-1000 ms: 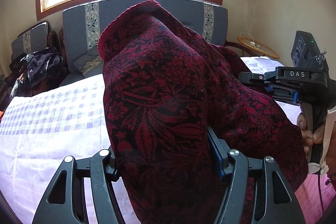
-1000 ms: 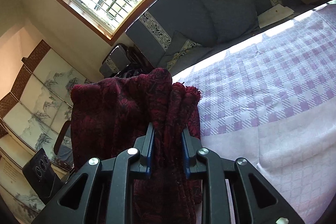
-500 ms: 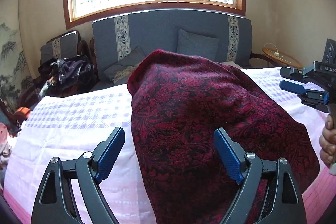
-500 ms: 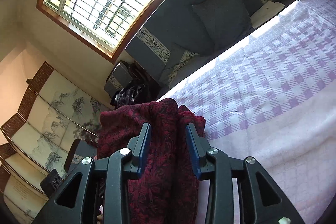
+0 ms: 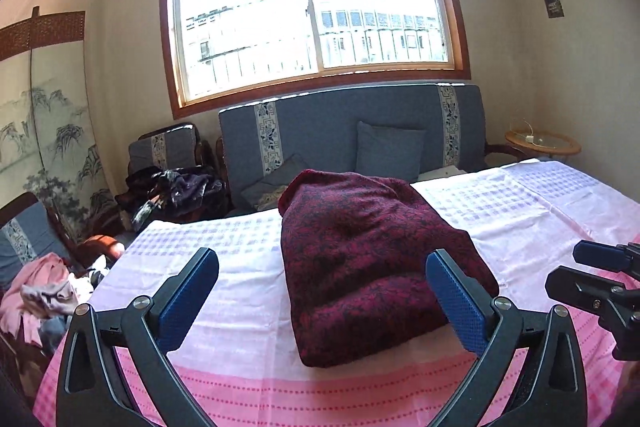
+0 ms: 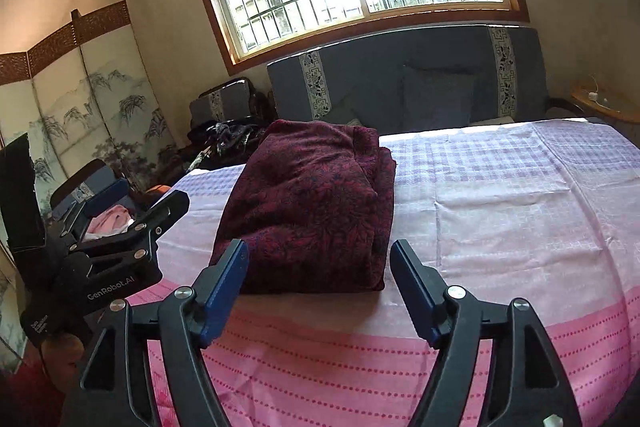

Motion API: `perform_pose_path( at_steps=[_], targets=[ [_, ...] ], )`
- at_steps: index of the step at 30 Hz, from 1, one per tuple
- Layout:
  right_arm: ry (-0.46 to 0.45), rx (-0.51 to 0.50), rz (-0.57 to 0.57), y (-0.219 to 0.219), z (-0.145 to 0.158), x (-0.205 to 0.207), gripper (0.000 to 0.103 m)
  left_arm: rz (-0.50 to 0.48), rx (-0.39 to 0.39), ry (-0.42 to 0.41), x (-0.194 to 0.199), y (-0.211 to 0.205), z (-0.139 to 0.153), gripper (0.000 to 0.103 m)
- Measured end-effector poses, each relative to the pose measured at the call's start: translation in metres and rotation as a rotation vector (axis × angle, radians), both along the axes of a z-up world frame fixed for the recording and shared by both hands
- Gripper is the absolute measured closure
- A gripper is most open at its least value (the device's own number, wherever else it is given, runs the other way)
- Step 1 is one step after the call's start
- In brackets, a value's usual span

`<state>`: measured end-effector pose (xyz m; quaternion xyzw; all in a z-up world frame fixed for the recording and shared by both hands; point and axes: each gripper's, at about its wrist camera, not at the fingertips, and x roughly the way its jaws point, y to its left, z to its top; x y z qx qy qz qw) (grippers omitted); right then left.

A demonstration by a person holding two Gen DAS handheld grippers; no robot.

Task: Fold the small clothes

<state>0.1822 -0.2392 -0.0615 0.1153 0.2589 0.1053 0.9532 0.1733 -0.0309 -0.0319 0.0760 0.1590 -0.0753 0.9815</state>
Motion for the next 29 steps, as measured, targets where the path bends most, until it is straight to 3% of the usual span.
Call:
perform_pose_path(
  at_steps=[7, 12, 23, 26, 29],
  targets=[
    [-0.069, -0.076, 0.007, 0.014, 0.023, -0.064, 0.019, 0.03, -0.009, -0.118, -0.081, 0.007, 0.028, 0.0],
    [-0.09, -0.091, -0.018, 0.017, 0.036, -0.089, 0.015, -0.011, -0.027, -0.123, -0.119, 0.013, 0.043, 0.0],
    [-0.094, -0.123, -0.026, 0.027, 0.05, -0.122, 0.012, -0.036, -0.061, -0.115, -0.155, 0.017, 0.053, 0.0],
    [-0.087, -0.163, -0.051, 0.033, 0.055, -0.128, 0.012, -0.024, -0.06, -0.124, -0.159, 0.017, 0.051, 0.0],
    [-0.069, -0.22, -0.107, 0.038, 0.06, -0.128, 0.01, -0.035, -0.085, -0.08, -0.159, 0.021, 0.047, 0.0]
  ],
)
